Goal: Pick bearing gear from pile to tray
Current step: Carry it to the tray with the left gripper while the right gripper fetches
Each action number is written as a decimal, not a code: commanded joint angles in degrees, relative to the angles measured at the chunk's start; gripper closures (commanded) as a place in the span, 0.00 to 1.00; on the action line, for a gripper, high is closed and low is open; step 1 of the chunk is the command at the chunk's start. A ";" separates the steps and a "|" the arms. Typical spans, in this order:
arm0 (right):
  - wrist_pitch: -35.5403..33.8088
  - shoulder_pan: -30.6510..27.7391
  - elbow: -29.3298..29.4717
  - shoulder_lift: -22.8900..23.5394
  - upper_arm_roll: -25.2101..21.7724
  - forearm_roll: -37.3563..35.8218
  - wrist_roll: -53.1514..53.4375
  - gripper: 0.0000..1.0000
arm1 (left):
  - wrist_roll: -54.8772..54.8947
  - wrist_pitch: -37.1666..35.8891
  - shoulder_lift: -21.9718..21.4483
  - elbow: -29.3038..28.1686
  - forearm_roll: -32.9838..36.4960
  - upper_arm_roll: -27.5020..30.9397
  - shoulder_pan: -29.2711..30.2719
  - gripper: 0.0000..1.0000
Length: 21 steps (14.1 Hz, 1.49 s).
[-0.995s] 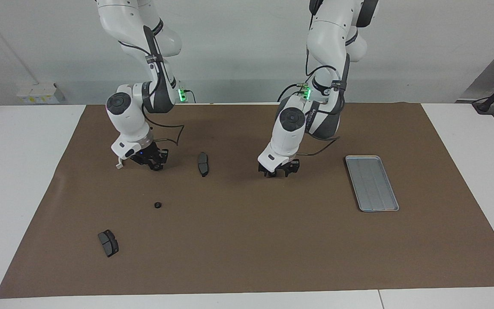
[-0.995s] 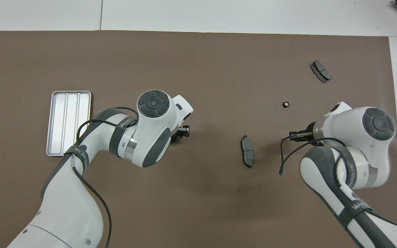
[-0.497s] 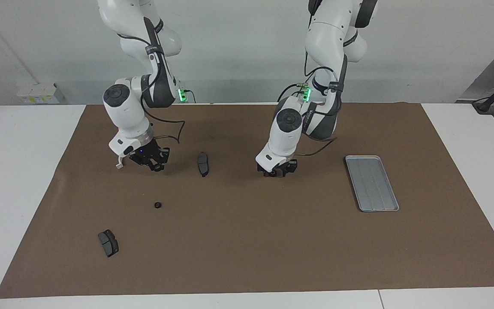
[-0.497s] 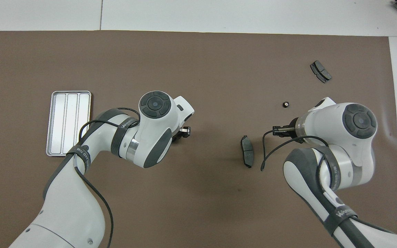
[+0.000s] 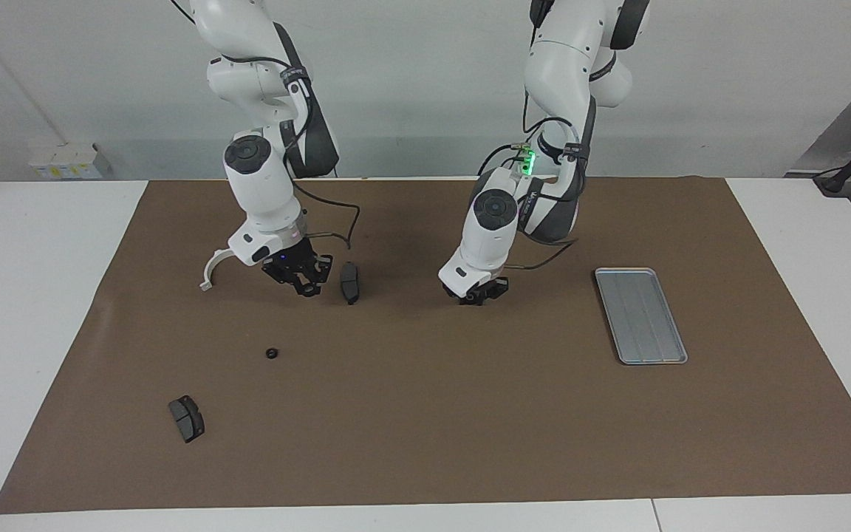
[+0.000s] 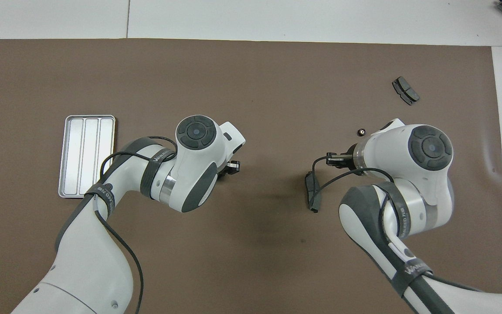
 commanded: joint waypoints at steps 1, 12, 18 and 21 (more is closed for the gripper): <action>-1.48 2.16 4.29 2.79 0.12 1.65 4.00 1.00 | 2.86 0.34 -1.06 0.35 -0.12 1.28 1.00 0.79; -0.42 18.59 26.52 22.20 -0.15 -3.43 33.15 1.00 | 27.02 -15.30 -4.23 10.02 -0.56 1.37 23.57 0.93; 0.19 22.65 30.94 27.76 0.03 -9.60 40.31 0.88 | 39.79 -15.13 -3.09 9.41 0.23 1.55 31.67 0.93; -0.86 22.83 30.50 27.59 -0.06 -9.61 40.31 0.21 | 39.80 -13.47 -1.16 9.15 5.57 1.55 31.51 0.93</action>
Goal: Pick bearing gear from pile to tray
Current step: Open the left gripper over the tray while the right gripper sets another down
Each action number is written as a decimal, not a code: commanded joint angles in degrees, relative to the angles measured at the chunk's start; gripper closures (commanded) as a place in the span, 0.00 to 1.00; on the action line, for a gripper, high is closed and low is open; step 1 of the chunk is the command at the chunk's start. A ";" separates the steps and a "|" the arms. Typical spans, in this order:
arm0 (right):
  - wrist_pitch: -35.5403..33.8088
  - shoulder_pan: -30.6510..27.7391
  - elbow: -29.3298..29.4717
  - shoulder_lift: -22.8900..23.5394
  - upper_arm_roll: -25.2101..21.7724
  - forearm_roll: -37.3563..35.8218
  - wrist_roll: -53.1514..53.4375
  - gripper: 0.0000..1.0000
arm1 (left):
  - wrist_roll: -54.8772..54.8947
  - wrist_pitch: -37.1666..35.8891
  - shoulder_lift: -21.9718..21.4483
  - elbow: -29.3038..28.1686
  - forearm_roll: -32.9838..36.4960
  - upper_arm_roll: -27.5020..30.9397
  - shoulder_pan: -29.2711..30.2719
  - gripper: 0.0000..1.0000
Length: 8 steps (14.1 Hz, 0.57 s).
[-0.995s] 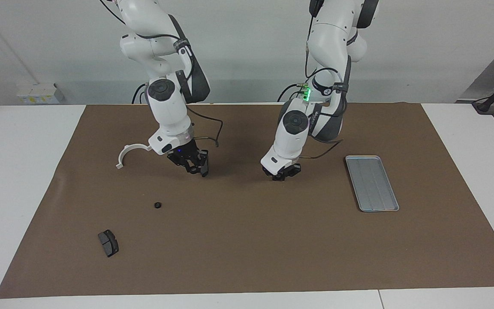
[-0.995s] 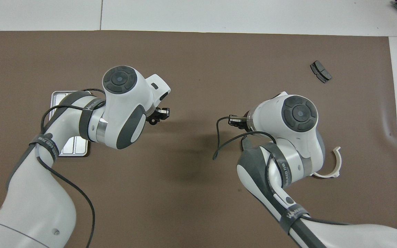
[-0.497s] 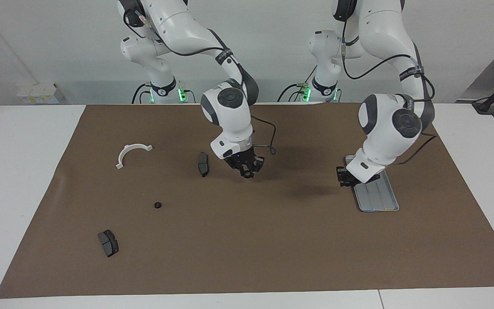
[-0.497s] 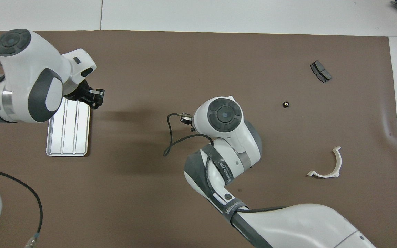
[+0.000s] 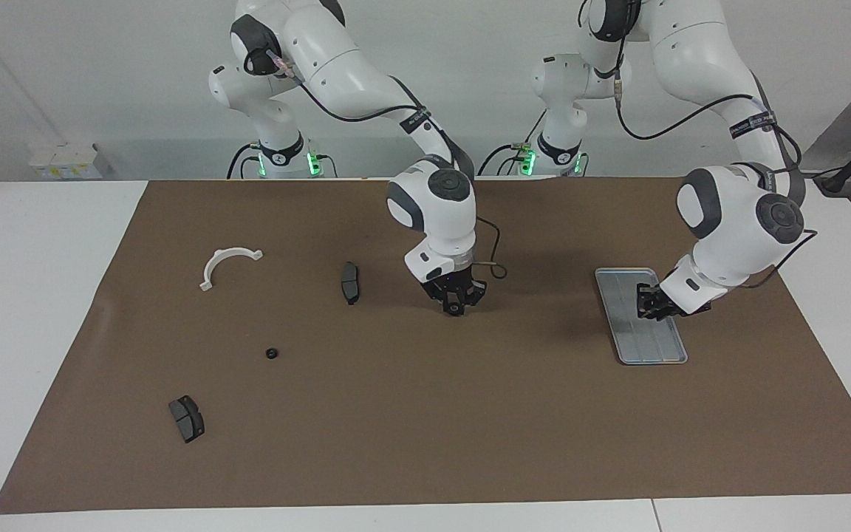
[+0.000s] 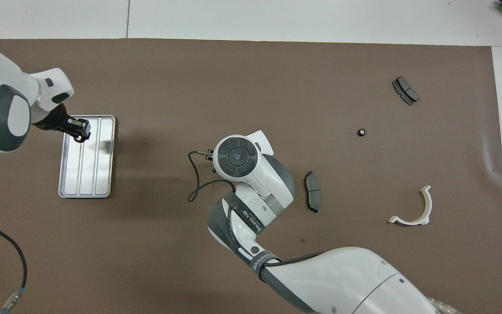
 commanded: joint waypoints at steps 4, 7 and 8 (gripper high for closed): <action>-1.08 -2.71 1.67 -0.30 -0.27 -1.37 -1.05 0.00 | 0.46 4.02 3.02 -1.08 3.34 -0.38 0.07 0.88; -3.80 -7.71 0.97 -3.19 -0.18 -1.02 -7.28 0.00 | 0.28 3.94 3.47 -0.47 3.34 -0.46 0.59 0.30; -4.24 -9.65 0.79 -3.99 -0.09 -0.93 -9.65 0.00 | 0.19 3.77 3.38 -0.12 3.34 -0.46 0.59 0.22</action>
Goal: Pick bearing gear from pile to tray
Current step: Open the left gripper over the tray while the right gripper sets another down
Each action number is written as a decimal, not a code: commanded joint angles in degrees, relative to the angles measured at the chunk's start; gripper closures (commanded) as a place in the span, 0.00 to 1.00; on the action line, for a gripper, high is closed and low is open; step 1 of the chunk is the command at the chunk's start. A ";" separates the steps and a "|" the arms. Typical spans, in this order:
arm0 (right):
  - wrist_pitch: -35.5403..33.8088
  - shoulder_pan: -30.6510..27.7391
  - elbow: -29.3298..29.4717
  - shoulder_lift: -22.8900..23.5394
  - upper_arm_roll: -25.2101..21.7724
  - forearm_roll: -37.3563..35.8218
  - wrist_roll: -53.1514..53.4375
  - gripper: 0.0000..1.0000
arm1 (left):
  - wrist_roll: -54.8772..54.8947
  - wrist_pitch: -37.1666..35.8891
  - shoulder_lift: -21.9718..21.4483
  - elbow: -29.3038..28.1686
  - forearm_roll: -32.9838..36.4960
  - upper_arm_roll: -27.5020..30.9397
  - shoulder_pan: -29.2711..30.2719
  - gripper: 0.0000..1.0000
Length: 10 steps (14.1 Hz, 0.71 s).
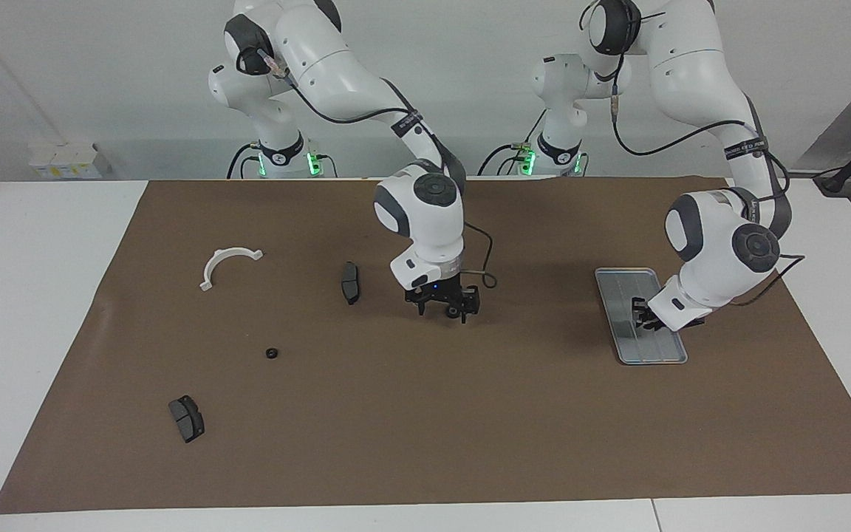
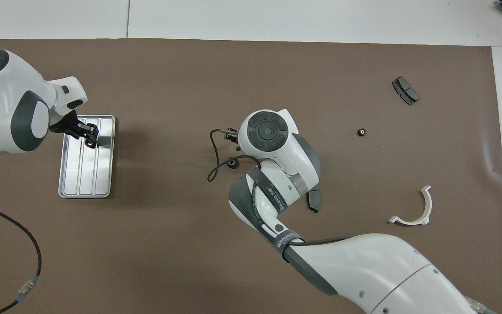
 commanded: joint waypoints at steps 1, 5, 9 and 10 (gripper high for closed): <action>-3.20 -5.50 -0.70 -3.03 0.90 -0.49 -6.71 0.00 | -0.08 0.62 -0.57 0.87 0.81 -0.16 0.37 0.22; -5.94 -12.70 -0.96 -4.62 0.99 0.30 -17.43 0.00 | -6.20 0.36 -1.27 2.37 -1.03 -1.39 -2.95 0.21; -5.68 -19.39 -2.63 -4.71 1.07 0.39 -28.16 0.00 | -24.13 0.09 -1.71 2.64 -1.04 -1.48 -13.75 0.22; -5.50 -20.62 -3.15 -4.71 1.07 0.39 -30.27 0.00 | -27.04 0.09 -1.89 2.64 -1.13 -1.48 -16.39 0.22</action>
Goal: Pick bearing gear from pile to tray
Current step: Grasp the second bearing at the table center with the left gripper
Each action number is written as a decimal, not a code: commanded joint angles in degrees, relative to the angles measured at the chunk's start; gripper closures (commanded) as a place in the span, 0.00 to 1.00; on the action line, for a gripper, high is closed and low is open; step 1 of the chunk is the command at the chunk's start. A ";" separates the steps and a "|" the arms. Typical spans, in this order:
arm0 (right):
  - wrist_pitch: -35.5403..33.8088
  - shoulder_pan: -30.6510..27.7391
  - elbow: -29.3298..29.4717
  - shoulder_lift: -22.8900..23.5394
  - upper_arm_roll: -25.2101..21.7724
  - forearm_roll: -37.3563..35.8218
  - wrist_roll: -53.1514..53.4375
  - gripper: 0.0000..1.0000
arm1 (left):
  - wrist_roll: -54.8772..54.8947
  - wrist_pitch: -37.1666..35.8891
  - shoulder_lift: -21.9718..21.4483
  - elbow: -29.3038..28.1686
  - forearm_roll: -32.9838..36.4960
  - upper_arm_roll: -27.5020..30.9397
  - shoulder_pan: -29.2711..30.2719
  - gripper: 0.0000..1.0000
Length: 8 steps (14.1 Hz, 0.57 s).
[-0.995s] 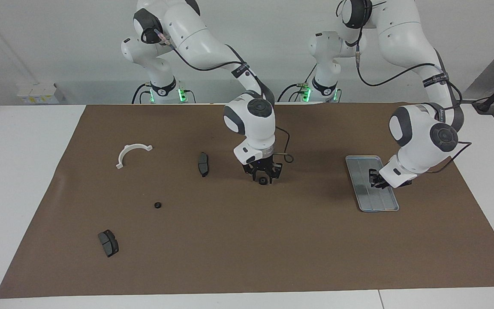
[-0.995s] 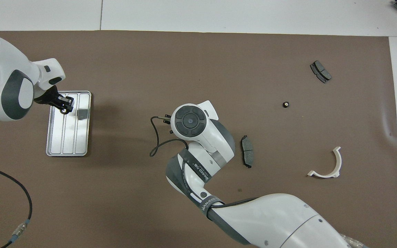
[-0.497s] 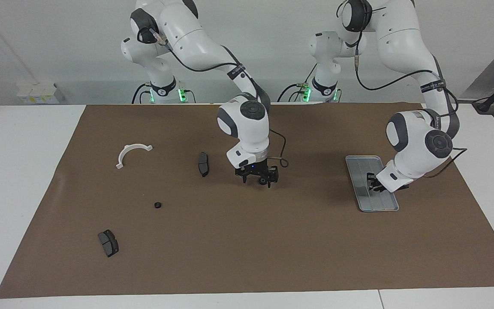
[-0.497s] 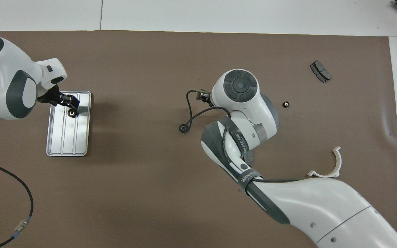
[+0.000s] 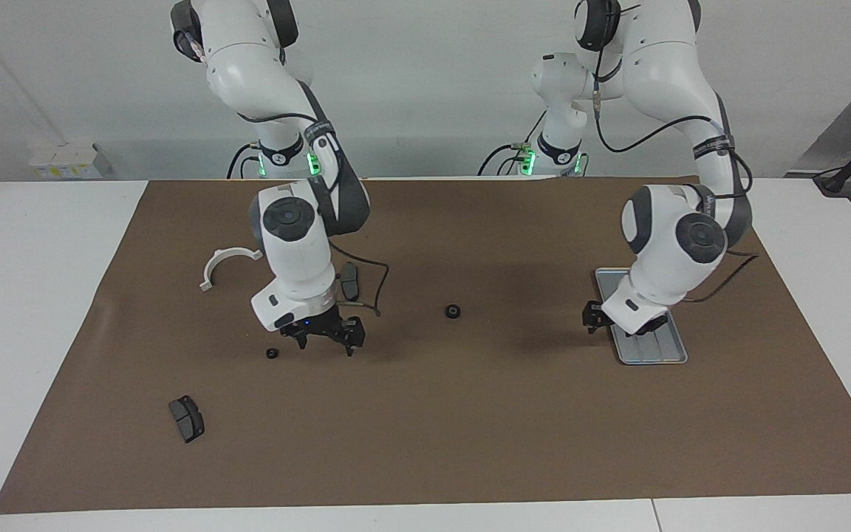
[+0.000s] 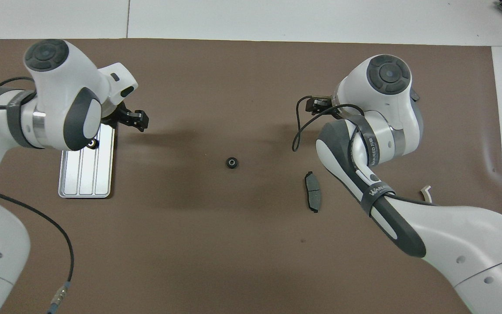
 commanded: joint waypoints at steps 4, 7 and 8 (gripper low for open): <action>3.09 -7.17 -5.87 -0.77 0.97 0.33 -11.37 0.00 | -17.07 1.46 -0.58 -1.35 -0.64 0.95 -14.04 0.25; 4.06 -7.97 -8.77 -0.77 0.97 0.42 -14.89 0.00 | -20.24 6.71 0.13 -3.10 -1.43 0.95 -16.95 0.29; 4.85 -8.06 -9.56 -0.77 0.97 0.42 -14.98 0.04 | -20.59 9.08 0.91 -3.98 -1.43 0.95 -17.65 0.31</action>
